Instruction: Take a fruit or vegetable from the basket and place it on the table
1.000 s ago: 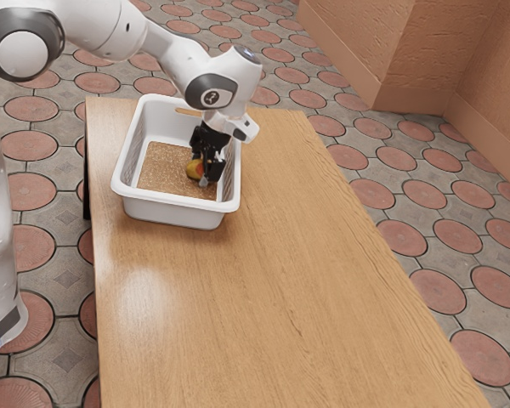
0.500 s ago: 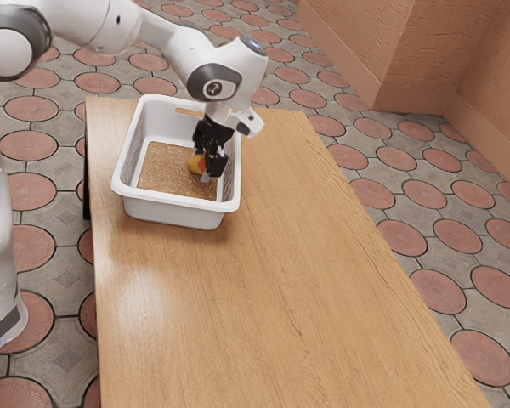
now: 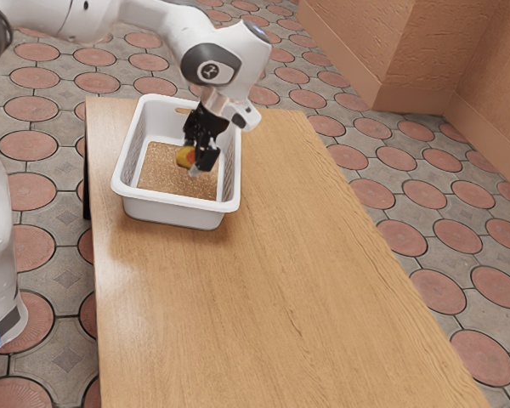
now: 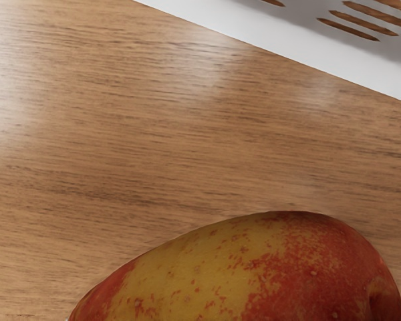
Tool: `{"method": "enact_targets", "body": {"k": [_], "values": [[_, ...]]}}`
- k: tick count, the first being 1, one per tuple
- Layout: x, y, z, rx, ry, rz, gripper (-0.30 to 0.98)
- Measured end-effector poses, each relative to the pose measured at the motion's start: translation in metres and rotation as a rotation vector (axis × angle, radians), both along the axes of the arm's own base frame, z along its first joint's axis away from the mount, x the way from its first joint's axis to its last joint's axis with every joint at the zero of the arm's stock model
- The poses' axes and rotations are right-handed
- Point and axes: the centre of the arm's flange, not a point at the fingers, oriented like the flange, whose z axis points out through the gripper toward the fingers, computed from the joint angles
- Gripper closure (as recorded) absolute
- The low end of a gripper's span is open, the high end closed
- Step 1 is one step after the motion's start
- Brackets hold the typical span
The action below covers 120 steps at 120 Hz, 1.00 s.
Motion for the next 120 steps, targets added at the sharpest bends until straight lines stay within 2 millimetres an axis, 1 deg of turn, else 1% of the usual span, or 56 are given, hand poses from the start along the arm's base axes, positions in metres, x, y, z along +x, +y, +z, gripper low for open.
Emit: {"method": "enact_targets", "body": {"k": [8, 15, 35, 43, 58, 73, 89, 102, 120], "values": [[-0.001, -0.013, 0.012, 0.009, 0.001, -0.015, 0.32], [0.002, -0.027, 0.026, 0.019, -0.007, -0.032, 0.32], [0.01, -0.054, 0.06, 0.037, -0.032, -0.063, 0.32], [0.015, -0.063, 0.068, 0.041, -0.037, -0.072, 0.31], [0.03, -0.082, 0.072, 0.037, -0.038, -0.096, 0.32], [0.047, -0.108, 0.073, 0.027, -0.041, -0.129, 0.32], [0.065, -0.141, 0.07, 0.016, -0.044, -0.174, 0.32], [0.072, -0.161, 0.07, 0.013, -0.052, -0.197, 0.32], [0.081, -0.186, 0.062, 0.0, -0.061, -0.221, 0.32]]}}
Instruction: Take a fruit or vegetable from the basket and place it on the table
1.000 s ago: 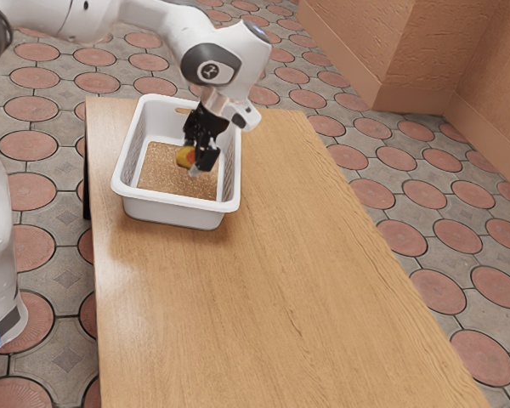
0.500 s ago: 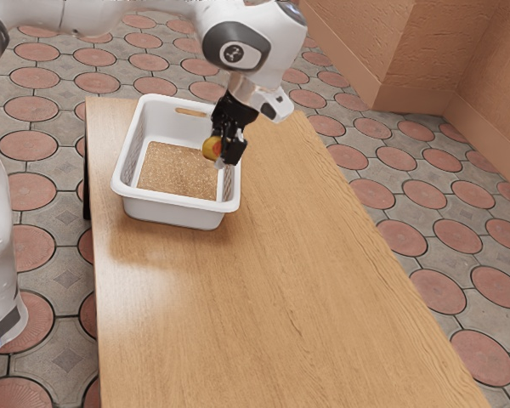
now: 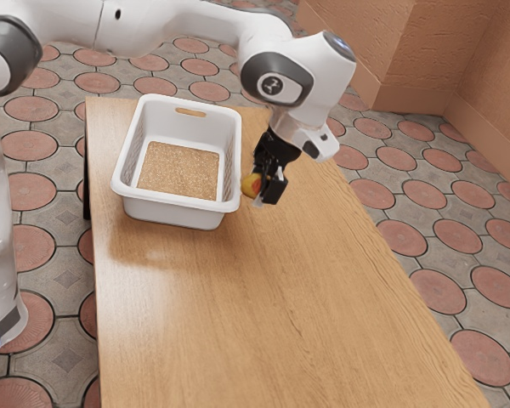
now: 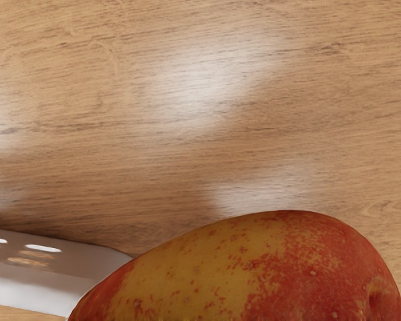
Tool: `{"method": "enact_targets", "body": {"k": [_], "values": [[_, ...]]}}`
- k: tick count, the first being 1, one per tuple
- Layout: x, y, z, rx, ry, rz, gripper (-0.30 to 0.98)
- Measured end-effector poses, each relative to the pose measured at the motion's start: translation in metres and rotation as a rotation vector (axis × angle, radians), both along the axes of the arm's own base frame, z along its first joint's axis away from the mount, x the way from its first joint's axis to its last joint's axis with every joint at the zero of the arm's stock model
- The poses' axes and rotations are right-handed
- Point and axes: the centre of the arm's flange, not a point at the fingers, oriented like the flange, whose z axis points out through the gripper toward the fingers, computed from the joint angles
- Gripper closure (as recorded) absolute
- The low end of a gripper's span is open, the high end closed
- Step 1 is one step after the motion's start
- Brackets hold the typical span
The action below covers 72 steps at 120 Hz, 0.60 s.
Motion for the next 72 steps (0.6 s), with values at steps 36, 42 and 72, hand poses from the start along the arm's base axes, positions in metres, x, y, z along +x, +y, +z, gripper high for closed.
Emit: {"method": "enact_targets", "body": {"k": [36, 42, 72], "values": [[0.019, -0.051, -0.022, -0.035, -0.036, -0.059, 0.32], [0.025, -0.06, -0.024, -0.044, -0.046, -0.07, 0.32], [0.034, -0.079, -0.027, -0.06, -0.083, -0.082, 0.18]]}}
